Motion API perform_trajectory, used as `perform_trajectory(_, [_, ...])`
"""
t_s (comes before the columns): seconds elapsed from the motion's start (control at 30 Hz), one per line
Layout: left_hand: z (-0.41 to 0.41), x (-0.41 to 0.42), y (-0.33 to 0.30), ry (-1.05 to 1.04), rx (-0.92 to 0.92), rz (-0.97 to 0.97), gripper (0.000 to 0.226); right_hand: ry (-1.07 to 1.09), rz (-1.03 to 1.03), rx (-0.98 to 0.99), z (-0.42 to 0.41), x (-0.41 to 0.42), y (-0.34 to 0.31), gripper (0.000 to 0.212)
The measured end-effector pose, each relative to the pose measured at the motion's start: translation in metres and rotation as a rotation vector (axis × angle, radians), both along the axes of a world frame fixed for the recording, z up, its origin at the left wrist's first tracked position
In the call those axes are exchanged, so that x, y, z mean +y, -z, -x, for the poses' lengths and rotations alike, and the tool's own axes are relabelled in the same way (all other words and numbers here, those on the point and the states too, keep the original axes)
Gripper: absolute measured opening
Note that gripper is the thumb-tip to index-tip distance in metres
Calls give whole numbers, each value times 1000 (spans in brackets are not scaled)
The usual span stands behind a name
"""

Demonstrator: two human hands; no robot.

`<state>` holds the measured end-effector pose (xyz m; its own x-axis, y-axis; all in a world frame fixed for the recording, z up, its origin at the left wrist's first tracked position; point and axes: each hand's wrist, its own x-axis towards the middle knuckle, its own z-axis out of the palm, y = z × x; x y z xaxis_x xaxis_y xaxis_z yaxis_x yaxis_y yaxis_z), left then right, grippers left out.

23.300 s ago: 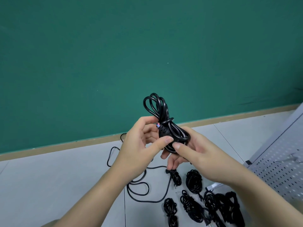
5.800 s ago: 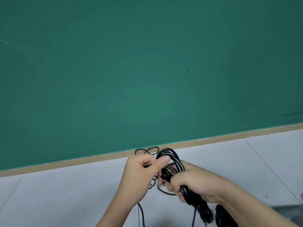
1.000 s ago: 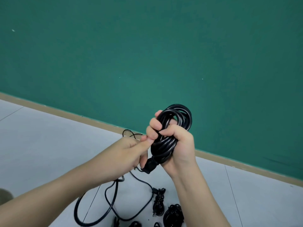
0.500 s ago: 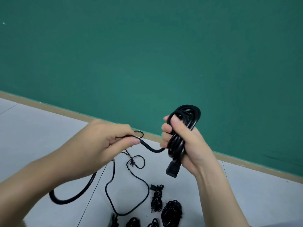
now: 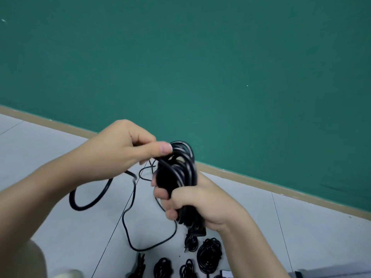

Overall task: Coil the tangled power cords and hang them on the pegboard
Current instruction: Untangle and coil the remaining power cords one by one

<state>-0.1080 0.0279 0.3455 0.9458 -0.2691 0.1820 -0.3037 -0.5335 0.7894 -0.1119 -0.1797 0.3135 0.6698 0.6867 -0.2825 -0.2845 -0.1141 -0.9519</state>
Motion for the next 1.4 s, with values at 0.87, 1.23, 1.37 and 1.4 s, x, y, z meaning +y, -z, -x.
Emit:
perform_trajectory(0.87, [9, -68, 31, -23, 396, 265, 52, 372, -304, 7, -10, -27, 6, 44])
perform_trajectory(1.23, [7, -65, 32, -2, 477, 212, 55, 640, -861, 332, -19, -9, -10, 32])
perform_trajectory(1.37, [5, -57, 28, 72, 548, 156, 47, 734, -948, 384, -30, -19, -7, 36])
perform_trajectory(1.4, [5, -56, 28, 83, 567, 137, 46, 750, -941, 365, -32, -21, -7, 38])
